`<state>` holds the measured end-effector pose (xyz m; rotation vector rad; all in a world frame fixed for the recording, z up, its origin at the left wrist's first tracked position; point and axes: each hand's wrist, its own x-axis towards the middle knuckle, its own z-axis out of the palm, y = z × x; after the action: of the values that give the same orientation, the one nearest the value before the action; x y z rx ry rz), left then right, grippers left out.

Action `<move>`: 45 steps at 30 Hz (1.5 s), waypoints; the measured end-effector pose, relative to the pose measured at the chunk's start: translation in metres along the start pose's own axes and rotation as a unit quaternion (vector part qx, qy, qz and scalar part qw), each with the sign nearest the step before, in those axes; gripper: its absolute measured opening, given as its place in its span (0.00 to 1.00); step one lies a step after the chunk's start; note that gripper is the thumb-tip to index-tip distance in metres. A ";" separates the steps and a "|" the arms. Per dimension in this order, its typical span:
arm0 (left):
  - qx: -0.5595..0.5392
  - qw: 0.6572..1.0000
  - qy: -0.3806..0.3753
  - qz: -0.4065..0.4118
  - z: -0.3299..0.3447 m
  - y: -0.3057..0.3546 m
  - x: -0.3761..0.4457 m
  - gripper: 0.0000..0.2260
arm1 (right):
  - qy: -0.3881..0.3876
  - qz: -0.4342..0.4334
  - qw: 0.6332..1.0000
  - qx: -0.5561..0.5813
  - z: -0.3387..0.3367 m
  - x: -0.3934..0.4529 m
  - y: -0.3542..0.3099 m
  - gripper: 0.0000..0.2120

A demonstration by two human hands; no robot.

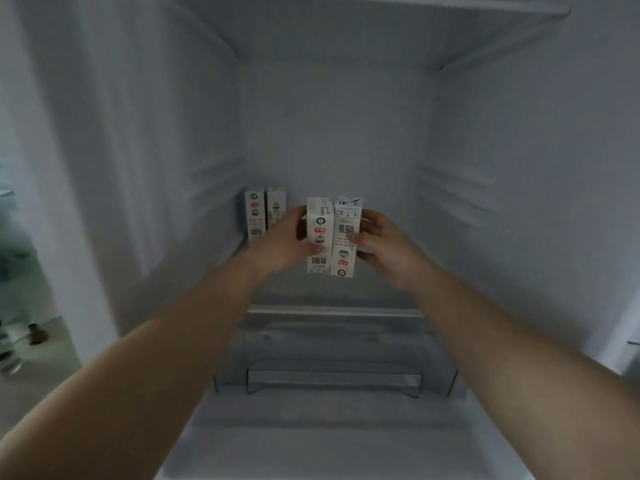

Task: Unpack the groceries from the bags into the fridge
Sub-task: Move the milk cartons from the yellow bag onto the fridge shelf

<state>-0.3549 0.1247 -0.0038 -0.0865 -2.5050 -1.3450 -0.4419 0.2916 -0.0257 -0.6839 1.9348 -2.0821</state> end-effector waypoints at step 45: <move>-0.017 0.972 0.211 -0.102 0.018 -0.082 0.111 0.17 | 0.035 -0.015 0.978 -0.204 0.016 0.126 0.053 0.27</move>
<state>-0.4804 0.0841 -0.0475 0.4185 -2.1729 -1.3158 -0.5517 0.2135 -0.0535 -0.7264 2.4383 -1.7567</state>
